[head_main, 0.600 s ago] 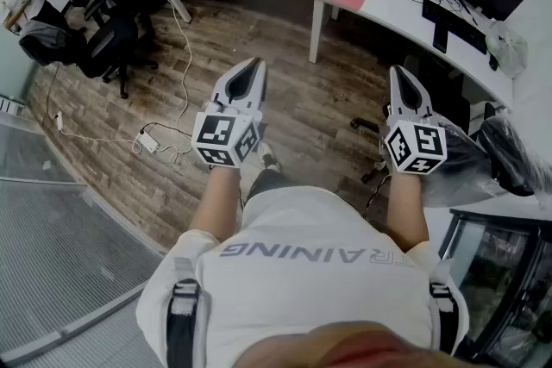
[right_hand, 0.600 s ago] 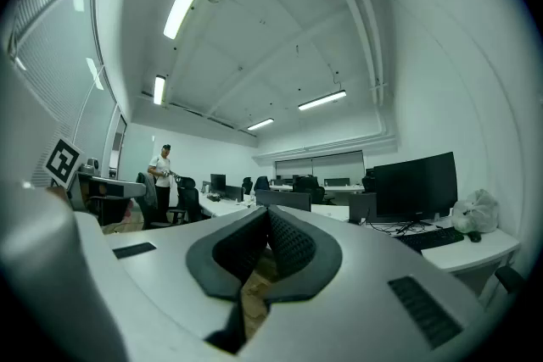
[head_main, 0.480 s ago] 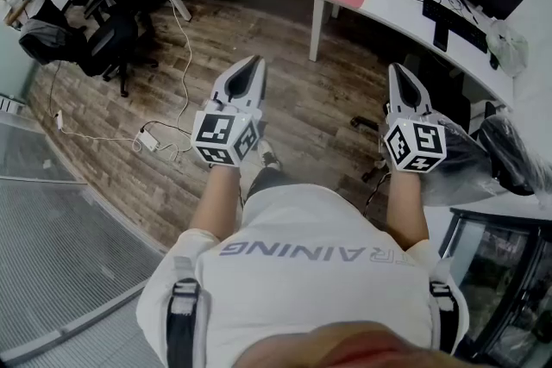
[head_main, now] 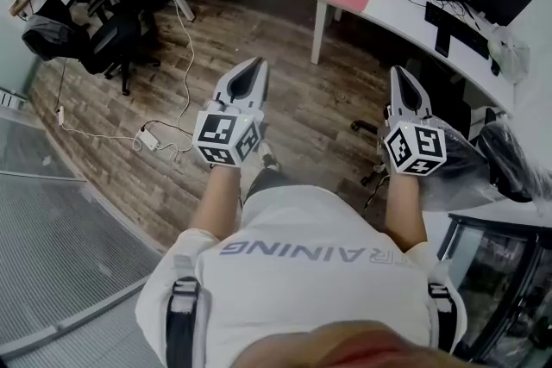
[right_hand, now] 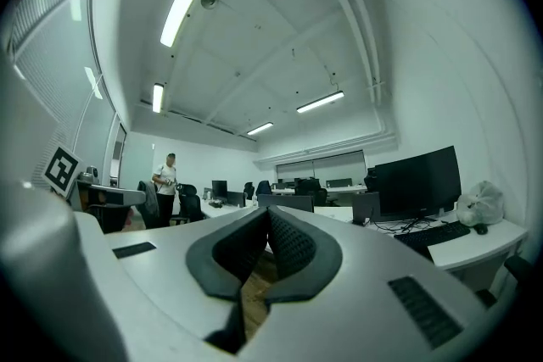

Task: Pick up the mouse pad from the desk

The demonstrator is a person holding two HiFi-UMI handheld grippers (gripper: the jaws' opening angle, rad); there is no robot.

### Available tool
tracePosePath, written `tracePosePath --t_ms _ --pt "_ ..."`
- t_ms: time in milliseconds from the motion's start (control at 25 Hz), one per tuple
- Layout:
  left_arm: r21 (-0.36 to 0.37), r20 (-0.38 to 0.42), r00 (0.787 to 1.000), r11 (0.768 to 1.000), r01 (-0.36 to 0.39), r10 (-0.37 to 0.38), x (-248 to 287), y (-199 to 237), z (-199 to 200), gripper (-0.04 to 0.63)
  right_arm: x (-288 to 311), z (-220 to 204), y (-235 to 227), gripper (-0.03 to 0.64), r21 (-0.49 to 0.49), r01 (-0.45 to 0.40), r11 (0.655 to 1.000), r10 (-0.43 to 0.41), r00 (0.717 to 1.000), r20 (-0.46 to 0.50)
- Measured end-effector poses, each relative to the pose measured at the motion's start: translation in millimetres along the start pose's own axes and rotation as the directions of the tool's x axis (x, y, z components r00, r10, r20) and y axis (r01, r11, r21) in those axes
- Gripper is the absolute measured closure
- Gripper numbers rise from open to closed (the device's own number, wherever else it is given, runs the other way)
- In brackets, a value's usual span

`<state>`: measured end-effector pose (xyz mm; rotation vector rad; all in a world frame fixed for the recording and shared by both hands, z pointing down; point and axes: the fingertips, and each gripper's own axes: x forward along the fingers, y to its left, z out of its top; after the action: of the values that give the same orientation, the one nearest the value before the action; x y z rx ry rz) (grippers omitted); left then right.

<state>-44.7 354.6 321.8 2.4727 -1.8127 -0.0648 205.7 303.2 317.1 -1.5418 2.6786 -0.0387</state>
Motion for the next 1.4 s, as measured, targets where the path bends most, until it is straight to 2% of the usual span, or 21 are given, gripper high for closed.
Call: tracePosePath --t_ms 520,800,1120,1400 --pt "0.013 -0.023 1.000 1.000 -0.005 0.006 4.9 -0.4 -2.3 0.551 3.6 -9.4 -7.0 0.594 0.024 -0.009 1.000 0.009 1.000 -0.028" --pt "0.009 -0.038 0.999 1.000 -0.004 0.004 24.5 15.5 -6.9 0.551 27.9 -19.3 -12.4 0.592 0.033 -0.007 0.999 0.008 0.999 -0.053" --pt "-0.011 -0.042 0.999 1.000 0.017 -0.017 78.7 59.0 -6.3 0.551 87.9 -25.3 -18.6 0.592 0.016 0.010 1.000 -0.008 0.995 -0.095" --pt "-0.013 -0.055 0.997 0.998 0.058 -0.059 129.9 114.8 -1.6 0.551 161.2 -23.2 -12.4 0.592 -0.002 0.039 0.999 -0.039 0.993 -0.111"
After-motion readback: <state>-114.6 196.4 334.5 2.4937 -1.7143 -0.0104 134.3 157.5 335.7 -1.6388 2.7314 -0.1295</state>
